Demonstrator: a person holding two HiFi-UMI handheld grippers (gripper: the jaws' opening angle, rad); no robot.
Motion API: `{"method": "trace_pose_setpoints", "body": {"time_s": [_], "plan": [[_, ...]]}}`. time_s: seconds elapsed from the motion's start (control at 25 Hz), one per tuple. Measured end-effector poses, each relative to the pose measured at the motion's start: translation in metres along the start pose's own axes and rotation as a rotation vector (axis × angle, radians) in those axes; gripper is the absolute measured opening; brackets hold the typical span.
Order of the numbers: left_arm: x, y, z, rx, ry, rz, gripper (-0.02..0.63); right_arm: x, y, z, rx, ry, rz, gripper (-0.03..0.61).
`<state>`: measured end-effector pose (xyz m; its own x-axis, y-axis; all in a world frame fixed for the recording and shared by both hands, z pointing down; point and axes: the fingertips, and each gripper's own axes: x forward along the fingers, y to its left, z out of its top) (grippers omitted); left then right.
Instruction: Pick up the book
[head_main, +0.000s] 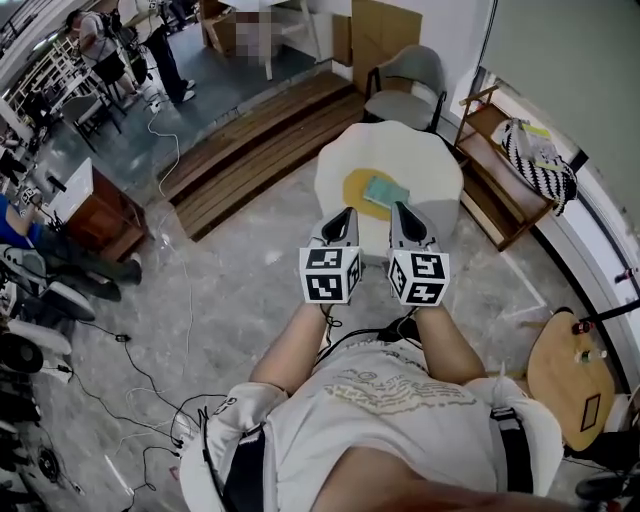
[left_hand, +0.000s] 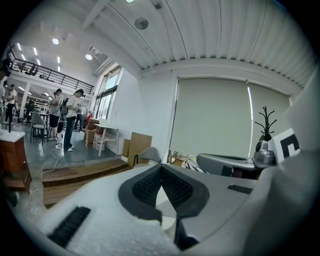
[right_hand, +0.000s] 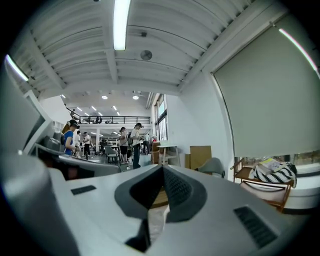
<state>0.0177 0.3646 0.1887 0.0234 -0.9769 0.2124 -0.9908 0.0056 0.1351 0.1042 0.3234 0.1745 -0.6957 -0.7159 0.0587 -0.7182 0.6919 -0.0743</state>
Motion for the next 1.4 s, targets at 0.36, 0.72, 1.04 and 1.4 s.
{"method": "trace_pose_setpoints", "body": {"time_s": [0.36,0.72,1.04,1.4], "plan": [[0.037,0.007,0.0,0.002,0.004,0.008,0.02,0.035,-0.021,-0.005,0.0,0.001,0.009,0.026],[0.104,0.015,0.014,0.025,0.006,0.016,0.02,0.091,-0.061,0.002,-0.011,-0.017,0.027,0.026],[0.159,0.026,0.013,0.047,0.051,0.015,0.02,0.138,-0.095,-0.006,0.029,-0.004,0.025,0.026],[0.231,0.026,0.022,0.057,0.084,0.015,0.02,0.192,-0.145,-0.007,0.038,0.015,0.027,0.026]]}}
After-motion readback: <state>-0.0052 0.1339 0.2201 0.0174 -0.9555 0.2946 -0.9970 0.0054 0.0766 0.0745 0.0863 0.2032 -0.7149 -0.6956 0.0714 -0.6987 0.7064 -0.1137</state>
